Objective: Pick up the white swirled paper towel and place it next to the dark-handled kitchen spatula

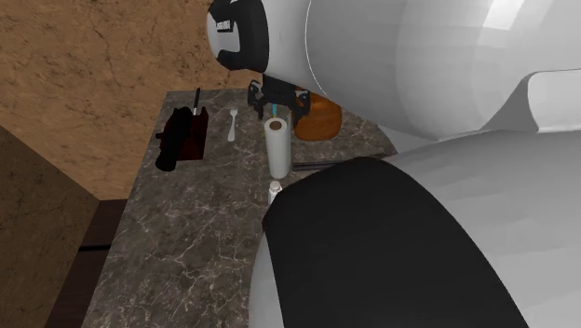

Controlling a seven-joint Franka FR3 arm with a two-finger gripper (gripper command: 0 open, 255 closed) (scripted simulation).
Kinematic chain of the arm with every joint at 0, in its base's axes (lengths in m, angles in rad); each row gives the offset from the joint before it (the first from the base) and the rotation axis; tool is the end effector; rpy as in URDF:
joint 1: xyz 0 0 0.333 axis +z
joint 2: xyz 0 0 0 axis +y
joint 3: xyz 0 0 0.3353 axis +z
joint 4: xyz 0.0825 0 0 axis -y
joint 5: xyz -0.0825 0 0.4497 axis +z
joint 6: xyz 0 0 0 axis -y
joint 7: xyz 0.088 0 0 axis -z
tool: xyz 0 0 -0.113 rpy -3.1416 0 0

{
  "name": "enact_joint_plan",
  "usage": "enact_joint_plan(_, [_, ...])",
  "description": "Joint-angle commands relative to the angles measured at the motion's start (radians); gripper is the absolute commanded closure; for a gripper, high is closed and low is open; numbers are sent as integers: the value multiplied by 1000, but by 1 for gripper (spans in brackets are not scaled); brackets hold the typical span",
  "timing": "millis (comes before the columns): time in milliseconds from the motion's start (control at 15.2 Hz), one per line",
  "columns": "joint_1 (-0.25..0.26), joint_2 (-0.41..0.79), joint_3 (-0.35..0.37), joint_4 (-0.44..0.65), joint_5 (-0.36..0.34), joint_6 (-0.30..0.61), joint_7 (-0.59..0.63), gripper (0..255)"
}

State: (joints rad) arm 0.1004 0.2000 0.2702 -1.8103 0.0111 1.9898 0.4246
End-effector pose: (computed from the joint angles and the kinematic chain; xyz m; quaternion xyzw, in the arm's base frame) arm 0.6314 0.2376 0.4185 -0.9990 0.0317 0.0184 0.0265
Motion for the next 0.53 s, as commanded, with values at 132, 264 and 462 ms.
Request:
enact_joint_plan(132, [3, 20, 0, -28, -6, 48, 4, 0])
enact_joint_plan(264, [4, 27, 0, -41, -8, 68, 5, 0])
enact_joint_plan(462, [4, 27, 0, -40, -8, 68, 5, 0])
